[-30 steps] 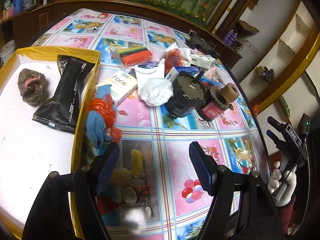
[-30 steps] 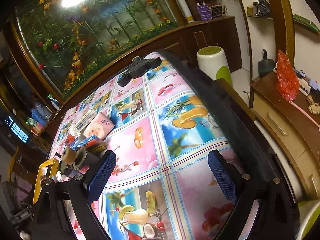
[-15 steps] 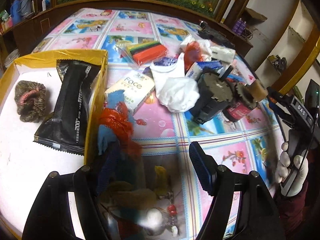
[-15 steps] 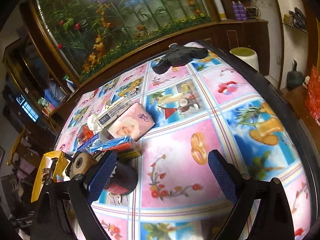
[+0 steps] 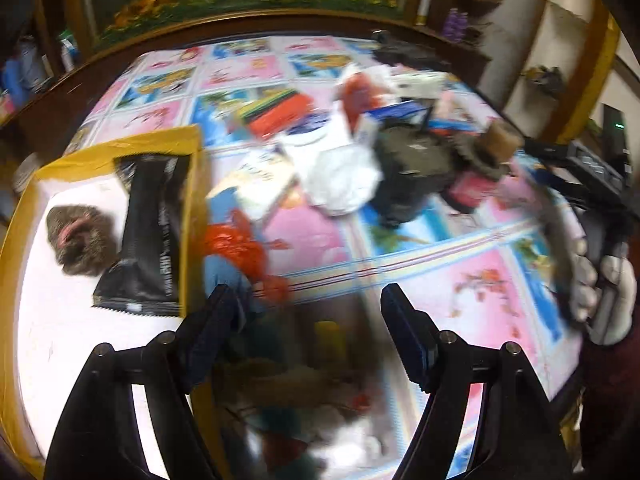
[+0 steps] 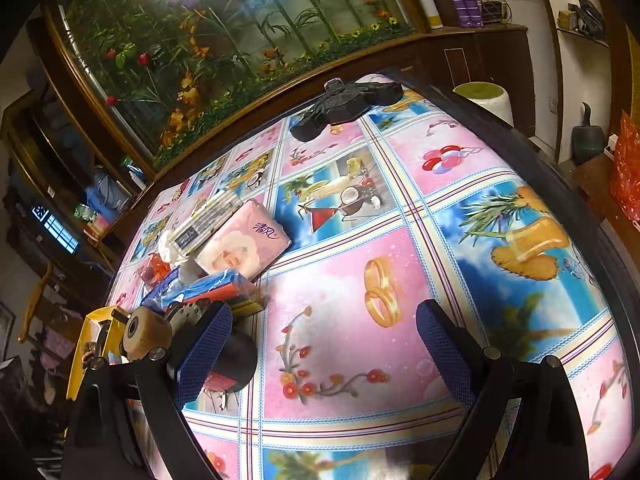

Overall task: Organize soft objects
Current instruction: 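Move the left gripper to the white glove and grasp it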

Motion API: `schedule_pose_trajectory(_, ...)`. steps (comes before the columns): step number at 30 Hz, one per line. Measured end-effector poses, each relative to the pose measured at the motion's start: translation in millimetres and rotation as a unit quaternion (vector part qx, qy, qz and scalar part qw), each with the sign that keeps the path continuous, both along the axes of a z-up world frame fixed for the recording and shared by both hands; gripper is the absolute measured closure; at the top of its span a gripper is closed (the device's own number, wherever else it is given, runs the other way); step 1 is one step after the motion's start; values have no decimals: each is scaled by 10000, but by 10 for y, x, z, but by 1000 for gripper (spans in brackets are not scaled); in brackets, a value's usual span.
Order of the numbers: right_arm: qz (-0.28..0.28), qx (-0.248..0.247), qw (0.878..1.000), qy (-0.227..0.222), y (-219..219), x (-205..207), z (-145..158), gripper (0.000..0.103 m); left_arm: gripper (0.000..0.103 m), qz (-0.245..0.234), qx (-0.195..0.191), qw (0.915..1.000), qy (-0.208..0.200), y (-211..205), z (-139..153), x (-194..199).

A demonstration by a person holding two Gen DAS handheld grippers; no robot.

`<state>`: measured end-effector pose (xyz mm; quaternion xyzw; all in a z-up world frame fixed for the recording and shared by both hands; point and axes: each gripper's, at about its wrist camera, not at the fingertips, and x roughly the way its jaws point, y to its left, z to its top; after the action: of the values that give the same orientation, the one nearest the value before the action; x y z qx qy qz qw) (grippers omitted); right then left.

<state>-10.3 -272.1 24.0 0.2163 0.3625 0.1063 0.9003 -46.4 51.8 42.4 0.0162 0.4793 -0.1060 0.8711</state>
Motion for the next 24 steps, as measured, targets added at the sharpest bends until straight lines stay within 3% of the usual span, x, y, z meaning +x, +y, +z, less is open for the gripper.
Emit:
schedule_pose_trajectory(5,52,-44,10000,-32,36,-41,15,9,29,324,200,9992,-111,28,-1,68)
schedule_pose_trajectory(9,83,-47,10000,-26,46,-42,5,9,29,295,28,9991,-320,1,124,93)
schedule_pose_trajectory(12,98,-42,9999,-4,55,-37,-1,9,29,266,169,9988,-367,-55,178,234)
schedule_pose_trajectory(15,91,-52,9999,3,59,-38,5,9,29,424,-385,9980,-280,29,190,477)
schedule_pose_trajectory(18,80,-67,9999,22,66,-27,-1,9,29,678,-1271,9894,-156,181,176,782)
schedule_pose_trajectory(20,106,-83,9999,67,85,-7,-17,9,29,718,-1619,9841,-128,206,151,954)
schedule_pose_trajectory(23,142,-146,9997,144,128,16,-30,9,29,480,-1509,9874,11,103,63,1152)
schedule_pose_trajectory(24,152,-175,9996,153,142,22,-30,9,33,326,-1472,9885,126,46,18,1197)
